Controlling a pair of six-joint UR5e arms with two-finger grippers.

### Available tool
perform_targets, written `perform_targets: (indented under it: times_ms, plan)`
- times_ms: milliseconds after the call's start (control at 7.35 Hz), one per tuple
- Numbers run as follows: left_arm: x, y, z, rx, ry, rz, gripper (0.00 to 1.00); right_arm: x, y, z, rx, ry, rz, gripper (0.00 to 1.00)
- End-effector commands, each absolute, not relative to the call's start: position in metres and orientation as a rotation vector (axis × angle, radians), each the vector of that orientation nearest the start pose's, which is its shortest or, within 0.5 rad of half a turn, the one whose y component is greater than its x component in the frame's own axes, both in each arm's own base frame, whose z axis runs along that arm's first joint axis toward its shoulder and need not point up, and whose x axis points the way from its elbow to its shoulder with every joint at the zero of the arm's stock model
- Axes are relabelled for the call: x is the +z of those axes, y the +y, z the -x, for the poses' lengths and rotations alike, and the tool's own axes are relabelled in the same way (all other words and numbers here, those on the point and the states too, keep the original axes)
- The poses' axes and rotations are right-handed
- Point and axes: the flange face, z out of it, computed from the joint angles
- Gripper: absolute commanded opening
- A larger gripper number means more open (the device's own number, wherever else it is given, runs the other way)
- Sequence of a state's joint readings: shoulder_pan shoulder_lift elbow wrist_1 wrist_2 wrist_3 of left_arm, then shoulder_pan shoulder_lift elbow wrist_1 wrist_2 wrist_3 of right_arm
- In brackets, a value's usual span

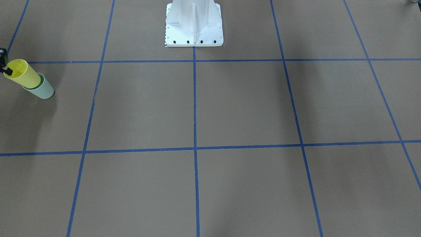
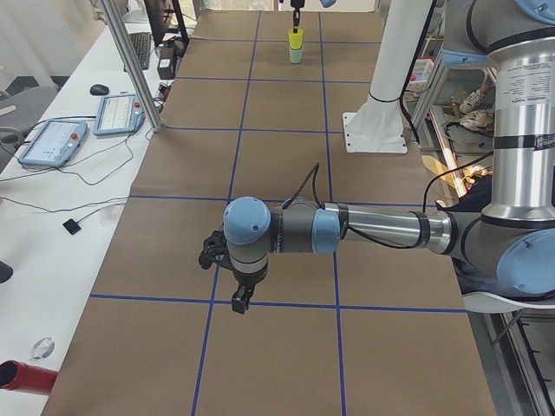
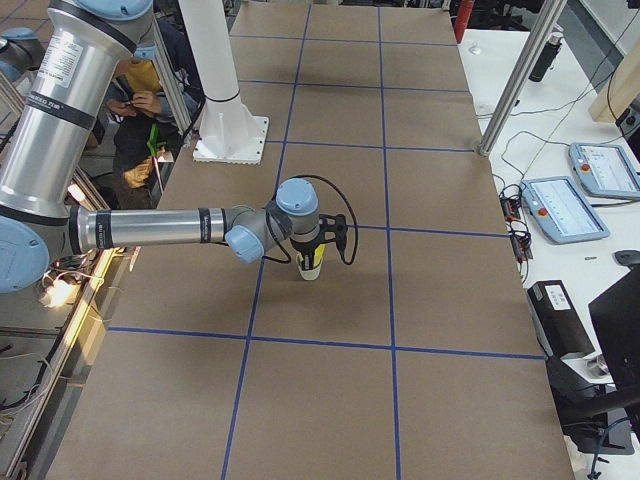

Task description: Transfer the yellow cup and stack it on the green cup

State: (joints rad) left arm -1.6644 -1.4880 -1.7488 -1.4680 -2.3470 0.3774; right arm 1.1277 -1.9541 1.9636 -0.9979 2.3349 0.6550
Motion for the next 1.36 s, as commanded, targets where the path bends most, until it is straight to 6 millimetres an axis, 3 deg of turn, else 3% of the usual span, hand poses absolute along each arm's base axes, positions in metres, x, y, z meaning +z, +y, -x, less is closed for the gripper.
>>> perform_targets:
  times_ms: [0,408,544,816,1088,1224]
  plan:
    - [0.621,-0.446,0.106,0.266,0.759,-0.175,1.00,0.556,-0.351,0.096,-0.027,-0.926,-0.087,1.00]
    - [0.622,-0.446,0.106,0.265,0.760,-0.172,1.00,0.548,-0.360,0.099,-0.031,-0.928,-0.108,1.00]
    - [0.623,-0.445,0.106,0.265,0.760,-0.170,1.00,0.551,-0.372,0.089,0.006,-0.917,-0.109,1.00]
    - [0.623,-0.445,0.106,0.265,0.760,-0.170,1.00,0.561,-0.401,0.046,0.052,-0.834,-0.114,1.00]
    - [0.623,-0.445,0.106,0.265,0.758,-0.170,1.00,0.564,-0.432,-0.019,-0.043,-0.691,-0.123,1.00]
    - [0.623,-0.444,0.106,0.266,0.758,-0.171,1.00,0.568,-0.436,-0.048,-0.078,-0.648,-0.103,1.00]
